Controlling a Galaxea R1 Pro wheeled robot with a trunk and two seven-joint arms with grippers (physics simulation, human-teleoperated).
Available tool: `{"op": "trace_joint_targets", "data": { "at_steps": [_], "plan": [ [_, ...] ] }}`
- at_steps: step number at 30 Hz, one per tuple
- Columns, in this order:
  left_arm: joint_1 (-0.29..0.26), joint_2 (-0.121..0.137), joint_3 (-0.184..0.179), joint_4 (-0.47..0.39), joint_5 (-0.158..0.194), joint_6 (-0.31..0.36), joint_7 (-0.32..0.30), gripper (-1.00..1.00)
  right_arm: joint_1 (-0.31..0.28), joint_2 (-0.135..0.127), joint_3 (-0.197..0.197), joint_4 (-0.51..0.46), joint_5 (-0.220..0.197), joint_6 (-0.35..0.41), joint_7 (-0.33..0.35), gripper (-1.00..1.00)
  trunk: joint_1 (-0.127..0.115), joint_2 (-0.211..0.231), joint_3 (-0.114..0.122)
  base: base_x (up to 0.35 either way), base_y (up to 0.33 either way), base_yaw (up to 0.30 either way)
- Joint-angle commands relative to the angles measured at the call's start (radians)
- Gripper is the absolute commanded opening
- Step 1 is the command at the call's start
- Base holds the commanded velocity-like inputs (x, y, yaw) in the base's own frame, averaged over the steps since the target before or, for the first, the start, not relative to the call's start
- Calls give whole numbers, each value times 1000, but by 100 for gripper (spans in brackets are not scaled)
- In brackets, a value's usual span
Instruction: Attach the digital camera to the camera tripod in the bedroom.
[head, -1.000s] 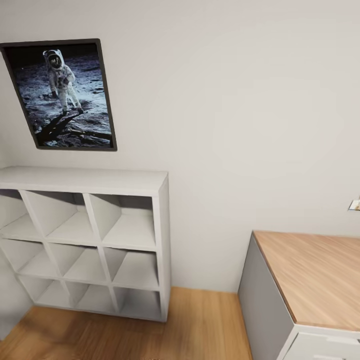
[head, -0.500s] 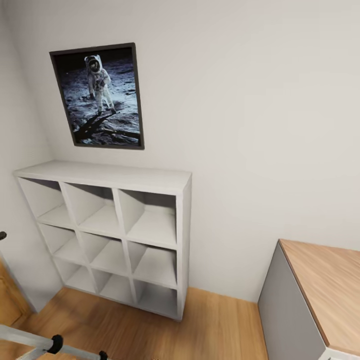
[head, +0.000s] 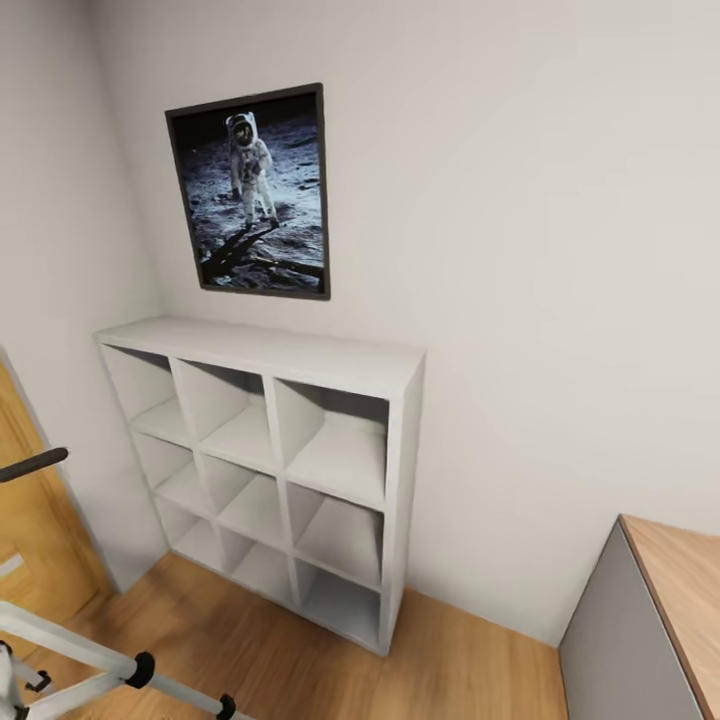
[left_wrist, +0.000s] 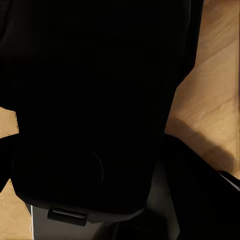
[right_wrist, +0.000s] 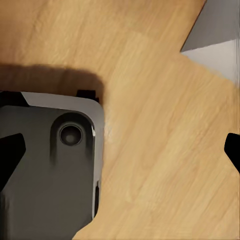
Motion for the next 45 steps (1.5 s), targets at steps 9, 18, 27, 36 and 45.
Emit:
{"op": "trace_joint_targets", "data": {
  "at_steps": [9, 18, 27, 36, 45],
  "plan": [
    [0, -1, -9, 0, 5, -1, 2, -100, 0, -1, -8, 2, 7, -5, 3, 100, 1, -1, 0, 244, -224, 300],
    [0, 0, -9, 0, 6, -2, 2, -100, 0, 0, -8, 2, 9, -6, 3, 100, 1, -1, 0, 180, -93, 300],
    [0, 1, -8, 0, 7, -2, 2, -100, 0, -1, -7, 2, 10, -6, 3, 100, 1, -1, 0, 9, -2, 300],
    [0, 4, -7, 0, 47, -2, 2, -100, 0, -1, -7, 2, 11, -6, 3, 100, 1, -1, 0, 0, 0, 300],
    [0, 6, -7, 0, 78, -1, 2, -100, 0, -2, -7, 2, 12, -6, 4, 100, 1, -1, 0, 0, 0, 300]
  ]
}}
